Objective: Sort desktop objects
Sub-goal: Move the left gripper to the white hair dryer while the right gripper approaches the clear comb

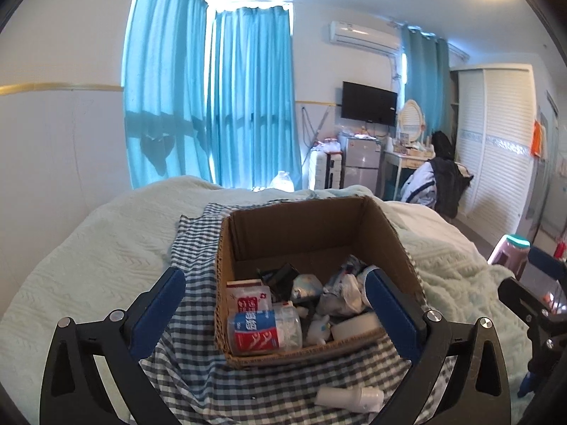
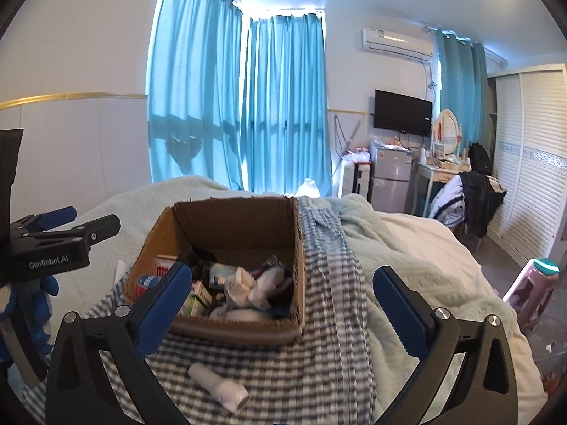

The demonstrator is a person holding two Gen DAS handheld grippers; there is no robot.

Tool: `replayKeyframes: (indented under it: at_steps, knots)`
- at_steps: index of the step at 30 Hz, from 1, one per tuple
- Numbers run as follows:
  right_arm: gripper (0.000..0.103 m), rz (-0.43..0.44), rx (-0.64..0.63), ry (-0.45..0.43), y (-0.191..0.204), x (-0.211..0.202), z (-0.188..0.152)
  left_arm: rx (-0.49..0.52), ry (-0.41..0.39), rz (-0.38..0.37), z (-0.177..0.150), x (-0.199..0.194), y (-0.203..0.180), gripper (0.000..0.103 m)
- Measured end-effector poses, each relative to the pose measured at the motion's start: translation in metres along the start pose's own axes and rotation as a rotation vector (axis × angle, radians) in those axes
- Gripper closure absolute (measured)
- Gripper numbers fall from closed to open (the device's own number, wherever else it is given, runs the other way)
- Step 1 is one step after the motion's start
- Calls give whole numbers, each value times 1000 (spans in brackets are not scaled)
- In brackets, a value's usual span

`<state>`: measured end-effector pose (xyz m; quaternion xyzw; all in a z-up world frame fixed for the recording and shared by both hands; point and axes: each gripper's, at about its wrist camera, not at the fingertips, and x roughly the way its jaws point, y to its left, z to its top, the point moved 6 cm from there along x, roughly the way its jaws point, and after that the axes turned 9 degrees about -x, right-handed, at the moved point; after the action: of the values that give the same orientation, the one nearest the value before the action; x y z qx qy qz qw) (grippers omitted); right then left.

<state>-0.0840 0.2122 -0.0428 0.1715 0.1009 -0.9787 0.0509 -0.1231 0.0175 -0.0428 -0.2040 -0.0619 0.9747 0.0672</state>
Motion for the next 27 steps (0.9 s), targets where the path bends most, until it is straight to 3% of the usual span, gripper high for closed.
replayKeyframes:
  at_steps: [4, 9, 15, 19, 24, 27]
  knots:
    - [0, -33, -2, 0, 3, -14, -12, -2, -8, -45, -12, -9, -9, 0]
    - [0, -47, -15, 9, 7, -25, -37, 9, 7, -47, -30, -9, -17, 0]
    - [0, -41, 33, 78, 2, -24, -72, 46, 111, -62, -64, 4, -27, 0]
    - [0, -45, 54, 94, -2, -22, -89, 20, 181, -130, -88, 13, -35, 0]
    - [0, -28, 121, 180, -8, -10, -118, 41, 233, -123, -115, 26, -42, 0]
    - [0, -29, 93, 238, -4, 0, -135, 87, 288, -127, -135, 37, -50, 0]
